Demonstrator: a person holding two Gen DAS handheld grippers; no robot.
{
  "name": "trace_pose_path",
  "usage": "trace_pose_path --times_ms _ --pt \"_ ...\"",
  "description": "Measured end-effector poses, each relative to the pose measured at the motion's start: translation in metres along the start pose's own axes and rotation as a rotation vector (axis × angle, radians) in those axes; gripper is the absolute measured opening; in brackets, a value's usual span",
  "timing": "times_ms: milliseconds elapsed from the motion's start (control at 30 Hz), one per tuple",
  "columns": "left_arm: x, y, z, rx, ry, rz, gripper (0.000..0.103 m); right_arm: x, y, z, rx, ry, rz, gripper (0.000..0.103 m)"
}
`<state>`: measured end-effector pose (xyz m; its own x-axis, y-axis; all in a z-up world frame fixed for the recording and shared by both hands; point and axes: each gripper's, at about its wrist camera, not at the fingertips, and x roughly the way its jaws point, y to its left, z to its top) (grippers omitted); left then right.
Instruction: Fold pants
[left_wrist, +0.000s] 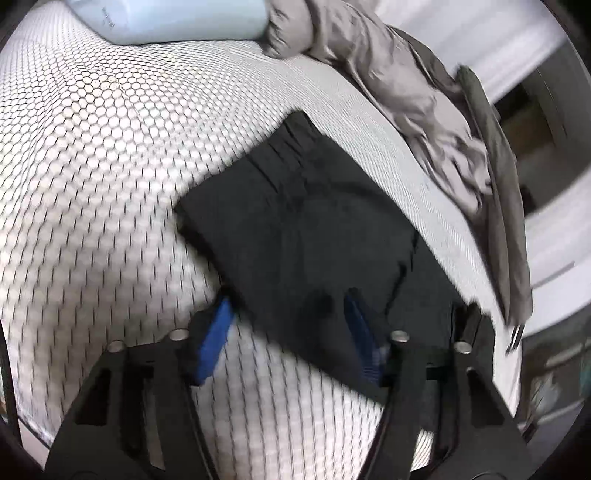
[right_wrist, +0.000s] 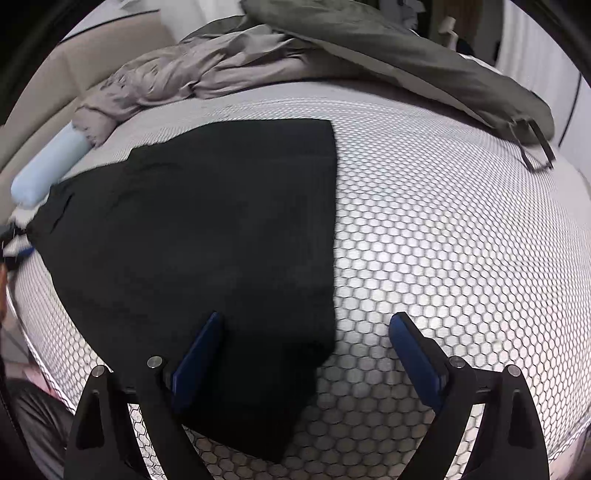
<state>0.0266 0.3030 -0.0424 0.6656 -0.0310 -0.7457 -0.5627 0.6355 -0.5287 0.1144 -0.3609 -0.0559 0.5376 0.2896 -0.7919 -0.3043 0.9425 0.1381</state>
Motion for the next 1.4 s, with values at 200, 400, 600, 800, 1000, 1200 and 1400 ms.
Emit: trace_pose_path --times_ms 200,400,600,800,1000,1200,1400 --pt "-0.017 -0.008 0.008 0.023 -0.129 0.039 0.001 0.005 0.014 0.004 -0.018 -0.013 0.011 0.093" --pt "-0.085 -0.094 -0.023 0.296 -0.317 0.023 0.000 -0.002 0.011 0.006 -0.011 -0.041 0.012 0.093" --pt "-0.111 -0.227 -0.085 0.560 -0.313 -0.140 0.001 -0.020 -0.003 0.007 0.026 -0.086 0.011 0.093" --pt "-0.078 -0.337 -0.166 0.735 -0.152 -0.297 0.001 -0.031 -0.021 0.010 0.086 -0.124 -0.003 0.093" --pt "0.010 -0.392 -0.296 1.027 0.210 -0.214 0.012 -0.036 -0.052 0.007 0.172 -0.124 -0.032 0.093" --pt "-0.010 -0.349 -0.290 1.014 0.246 -0.295 0.045 -0.041 -0.064 0.007 0.237 -0.126 0.034 0.093" --pt "-0.030 -0.296 -0.208 0.890 0.109 -0.273 0.068 -0.040 -0.045 0.009 0.255 -0.113 0.287 0.088"
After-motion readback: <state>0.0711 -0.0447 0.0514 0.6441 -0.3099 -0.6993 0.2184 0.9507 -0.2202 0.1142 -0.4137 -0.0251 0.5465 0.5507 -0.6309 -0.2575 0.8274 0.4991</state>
